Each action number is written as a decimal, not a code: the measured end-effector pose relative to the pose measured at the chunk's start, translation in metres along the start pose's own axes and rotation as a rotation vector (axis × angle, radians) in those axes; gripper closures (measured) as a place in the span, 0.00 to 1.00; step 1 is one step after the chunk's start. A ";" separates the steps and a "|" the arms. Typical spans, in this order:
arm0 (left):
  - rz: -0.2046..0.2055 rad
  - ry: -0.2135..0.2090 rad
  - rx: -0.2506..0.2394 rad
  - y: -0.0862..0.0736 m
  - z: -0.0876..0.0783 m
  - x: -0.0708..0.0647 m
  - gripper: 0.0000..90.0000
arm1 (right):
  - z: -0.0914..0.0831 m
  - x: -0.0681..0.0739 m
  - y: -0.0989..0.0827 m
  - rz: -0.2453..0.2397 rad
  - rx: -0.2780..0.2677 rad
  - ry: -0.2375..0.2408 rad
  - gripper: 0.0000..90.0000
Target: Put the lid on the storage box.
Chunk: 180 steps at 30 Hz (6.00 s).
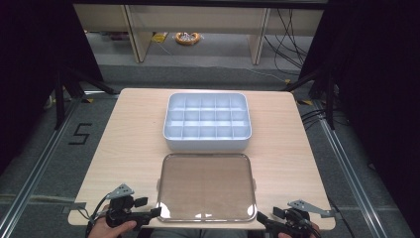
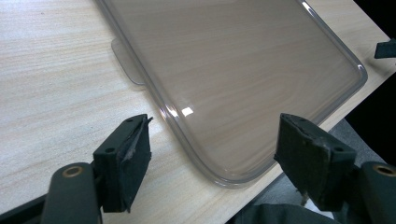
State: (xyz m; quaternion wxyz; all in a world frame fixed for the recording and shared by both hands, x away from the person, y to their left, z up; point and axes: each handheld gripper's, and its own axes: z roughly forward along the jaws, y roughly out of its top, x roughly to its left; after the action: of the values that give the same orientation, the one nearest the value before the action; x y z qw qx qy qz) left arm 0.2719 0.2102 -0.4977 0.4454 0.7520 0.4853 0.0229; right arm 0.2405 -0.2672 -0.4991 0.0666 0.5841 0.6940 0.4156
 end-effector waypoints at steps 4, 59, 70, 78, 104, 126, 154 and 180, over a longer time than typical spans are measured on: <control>-0.002 0.001 0.002 0.000 0.000 0.000 0.29 | 0.003 0.000 -0.001 -0.004 -0.017 0.012 0.30; -0.019 0.020 0.101 0.014 0.029 0.018 0.57 | 0.056 0.004 0.036 -0.009 0.039 0.043 0.36; -0.006 0.023 0.095 0.011 0.030 0.016 0.68 | 0.059 -0.001 0.031 0.129 -0.018 0.095 0.46; 0.010 0.044 0.083 0.010 0.030 0.017 0.69 | 0.053 -0.004 0.027 0.233 -0.007 0.118 0.60; -0.072 -0.037 0.058 0.011 0.031 0.018 0.40 | 0.030 0.005 0.026 0.052 -0.071 0.231 0.72; -0.093 -0.056 0.034 0.013 0.026 0.021 0.57 | 0.026 0.012 0.027 -0.069 -0.075 0.228 0.74; 0.123 0.032 -0.066 0.053 0.020 0.002 0.69 | 0.031 0.009 0.059 -0.088 -0.132 0.080 0.77; 0.103 0.092 -0.124 0.127 0.031 0.016 0.69 | 0.055 0.003 0.135 -0.116 -0.215 0.030 0.74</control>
State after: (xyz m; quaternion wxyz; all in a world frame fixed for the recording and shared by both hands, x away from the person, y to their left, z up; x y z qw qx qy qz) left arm 0.3849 0.1854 -0.4342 0.4666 0.7451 0.4636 0.1105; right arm 0.3733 -0.2407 -0.4454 0.1425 0.5262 0.6790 0.4916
